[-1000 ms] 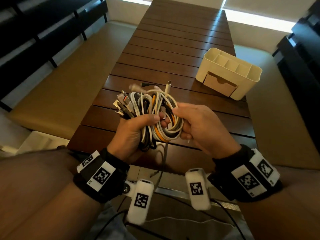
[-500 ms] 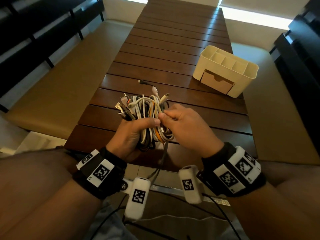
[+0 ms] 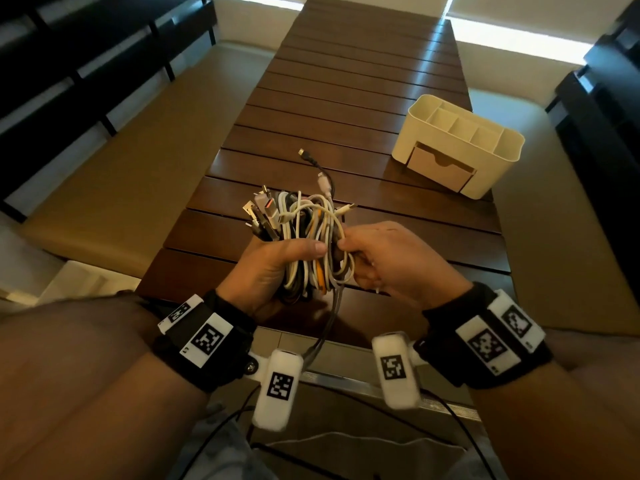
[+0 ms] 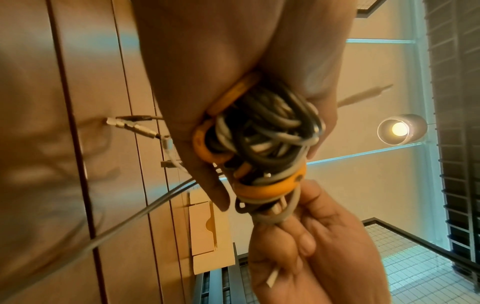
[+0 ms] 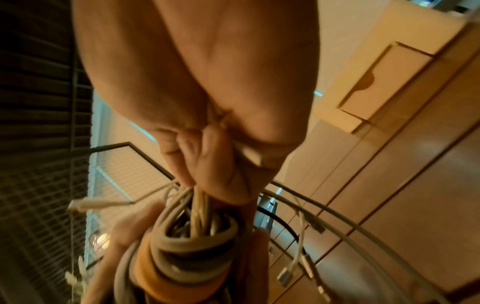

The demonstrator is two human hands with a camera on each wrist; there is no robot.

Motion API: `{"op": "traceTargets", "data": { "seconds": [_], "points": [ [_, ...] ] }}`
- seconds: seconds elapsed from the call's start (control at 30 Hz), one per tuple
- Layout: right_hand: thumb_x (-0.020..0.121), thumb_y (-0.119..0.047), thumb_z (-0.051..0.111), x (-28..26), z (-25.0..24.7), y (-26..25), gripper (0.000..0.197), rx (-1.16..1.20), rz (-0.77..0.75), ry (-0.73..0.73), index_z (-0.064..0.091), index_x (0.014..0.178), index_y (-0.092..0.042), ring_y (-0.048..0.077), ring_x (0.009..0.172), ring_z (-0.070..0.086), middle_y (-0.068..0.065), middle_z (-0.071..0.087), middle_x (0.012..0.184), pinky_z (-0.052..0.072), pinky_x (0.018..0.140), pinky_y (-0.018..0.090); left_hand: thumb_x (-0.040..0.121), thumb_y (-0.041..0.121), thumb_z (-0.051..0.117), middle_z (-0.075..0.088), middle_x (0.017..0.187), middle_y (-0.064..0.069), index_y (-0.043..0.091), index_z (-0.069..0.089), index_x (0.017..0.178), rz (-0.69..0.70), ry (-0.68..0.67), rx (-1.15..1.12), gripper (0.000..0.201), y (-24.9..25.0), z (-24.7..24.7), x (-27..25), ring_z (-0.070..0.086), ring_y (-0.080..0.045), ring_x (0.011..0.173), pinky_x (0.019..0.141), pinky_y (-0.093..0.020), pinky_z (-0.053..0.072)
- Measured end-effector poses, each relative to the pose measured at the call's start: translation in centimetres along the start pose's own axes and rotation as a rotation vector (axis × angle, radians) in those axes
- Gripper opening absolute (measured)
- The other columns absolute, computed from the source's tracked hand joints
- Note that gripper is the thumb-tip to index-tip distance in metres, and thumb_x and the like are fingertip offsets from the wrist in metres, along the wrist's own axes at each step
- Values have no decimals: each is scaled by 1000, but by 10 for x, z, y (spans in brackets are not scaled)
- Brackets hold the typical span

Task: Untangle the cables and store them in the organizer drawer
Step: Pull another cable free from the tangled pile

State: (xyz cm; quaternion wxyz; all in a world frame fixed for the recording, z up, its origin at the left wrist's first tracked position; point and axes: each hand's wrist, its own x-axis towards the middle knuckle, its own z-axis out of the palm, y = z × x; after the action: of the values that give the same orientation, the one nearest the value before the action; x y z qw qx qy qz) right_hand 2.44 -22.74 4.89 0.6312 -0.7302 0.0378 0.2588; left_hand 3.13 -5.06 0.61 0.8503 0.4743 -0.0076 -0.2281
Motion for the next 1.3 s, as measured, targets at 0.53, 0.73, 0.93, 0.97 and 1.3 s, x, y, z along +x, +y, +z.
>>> {"op": "traceTargets", "data": {
  "seconds": [0.53,0.73,0.93,0.97,1.3],
  "points": [
    [91,-29,69,16,-8,19,21,-544,-17,414,59,84,-12,11,60,46,1,56,75,36,49,21,78,-4,61,71,114,-23,-1,65,118,94,-57,150,40,-11,9,-3,69,-35,107,80,-38,60],
    [83,-25,77,9,0,11,26,-308,-196,284,55,80,-11,-2,47,43,-7,50,64,37,47,17,70,-2,68,75,99,-15,11,76,98,184,93,185,31,-4,6,0,72,-31,94,80,-43,60],
    [93,-5,60,-7,-39,-13,17,-124,-180,309,66,87,-19,10,51,40,-6,55,64,33,43,23,65,5,70,69,97,-33,-3,67,104,41,188,198,40,6,-6,2,72,-33,75,60,-38,58],
    [93,-6,60,-11,-44,-18,18,-111,-256,403,67,86,-21,7,49,42,-11,54,61,35,44,23,64,4,71,67,98,-36,-3,67,104,50,204,218,41,7,-6,3,72,-35,75,60,-38,58],
    [69,-47,84,-1,-24,-18,82,-681,-441,210,49,143,-37,-15,124,45,-21,56,139,35,97,3,67,-6,66,73,90,-18,5,71,104,27,-58,210,39,12,1,-5,73,-31,79,68,-41,60]
  ]
}}
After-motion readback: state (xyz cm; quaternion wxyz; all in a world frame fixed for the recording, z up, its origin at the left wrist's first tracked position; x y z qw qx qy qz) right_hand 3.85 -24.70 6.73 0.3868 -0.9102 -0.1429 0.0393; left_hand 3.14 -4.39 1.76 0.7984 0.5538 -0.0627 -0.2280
